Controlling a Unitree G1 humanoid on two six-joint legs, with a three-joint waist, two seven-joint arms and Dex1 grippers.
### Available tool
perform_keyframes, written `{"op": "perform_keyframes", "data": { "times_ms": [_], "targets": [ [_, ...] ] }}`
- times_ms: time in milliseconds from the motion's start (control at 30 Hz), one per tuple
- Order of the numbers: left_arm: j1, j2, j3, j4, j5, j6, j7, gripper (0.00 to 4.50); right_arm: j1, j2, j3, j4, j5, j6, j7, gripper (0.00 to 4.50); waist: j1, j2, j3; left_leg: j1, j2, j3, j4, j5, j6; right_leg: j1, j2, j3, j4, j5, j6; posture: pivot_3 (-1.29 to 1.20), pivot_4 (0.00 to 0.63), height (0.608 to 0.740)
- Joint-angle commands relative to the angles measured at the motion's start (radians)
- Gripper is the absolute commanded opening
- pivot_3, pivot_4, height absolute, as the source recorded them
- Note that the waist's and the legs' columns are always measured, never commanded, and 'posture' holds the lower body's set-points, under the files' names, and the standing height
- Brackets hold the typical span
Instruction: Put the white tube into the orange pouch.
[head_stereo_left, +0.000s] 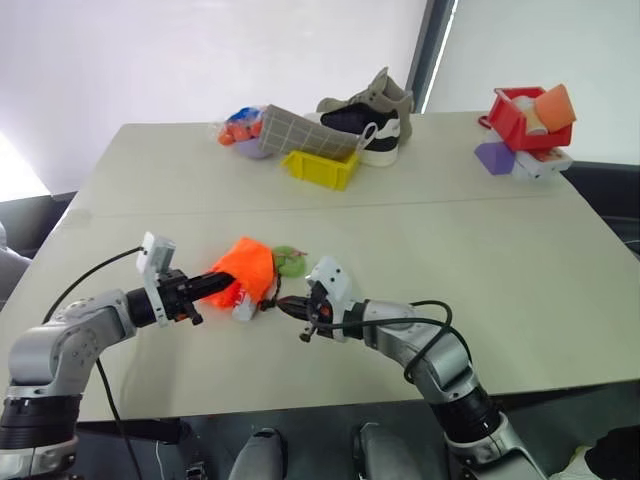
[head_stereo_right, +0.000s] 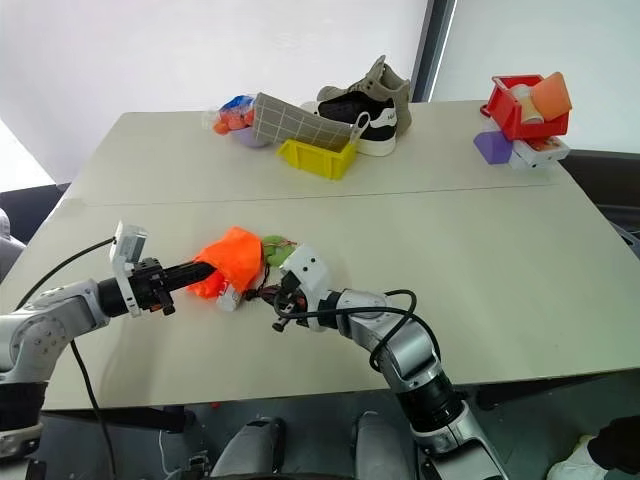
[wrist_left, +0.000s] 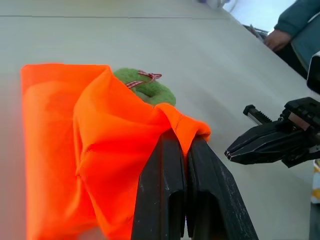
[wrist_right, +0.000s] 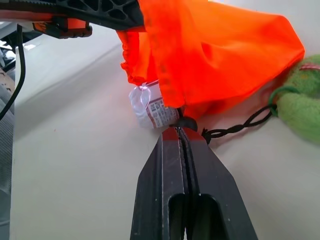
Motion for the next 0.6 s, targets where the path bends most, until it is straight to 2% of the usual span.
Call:
{"op": "perform_keyframes", "data": {
  "times_ms": [33,267,600],
  "targets": [
    [-0.02,0.011,0.05,0.018,-0.033,0.017,-0.013,0.0,-0.023,0.007,0.018,-0.001,-0.006,-0.034,0.01,0.03,0.0,0.0,0.0,0.0,0.0,0.0,0.0,0.0,0.0,0.0,0.0,0.0,0.0,0.0,0.0,0.0,0.15,0.74],
    [-0.009,0.01,0.048,0.012,-0.046,0.037,-0.026,0.0,-0.056,0.022,0.031,0.053,-0.035,-0.076,0.001,0.03,0.0,0.0,0.0,0.0,0.0,0.0,0.0,0.0,0.0,0.0,0.0,0.0,0.0,0.001,-0.001,0.0,0.15,0.74],
    [0.105,0.035,0.028,-0.074,0.005,-0.004,-0.045,0.0,-0.054,-0.022,-0.071,0.05,-0.028,-0.106,-0.008,0.03,0.001,0.0,0.0,0.0,0.0,0.0,0.0,0.0,0.0,0.0,0.0,0.0,-0.001,0.002,-0.004,0.0,0.15,0.74]
  ]
}}
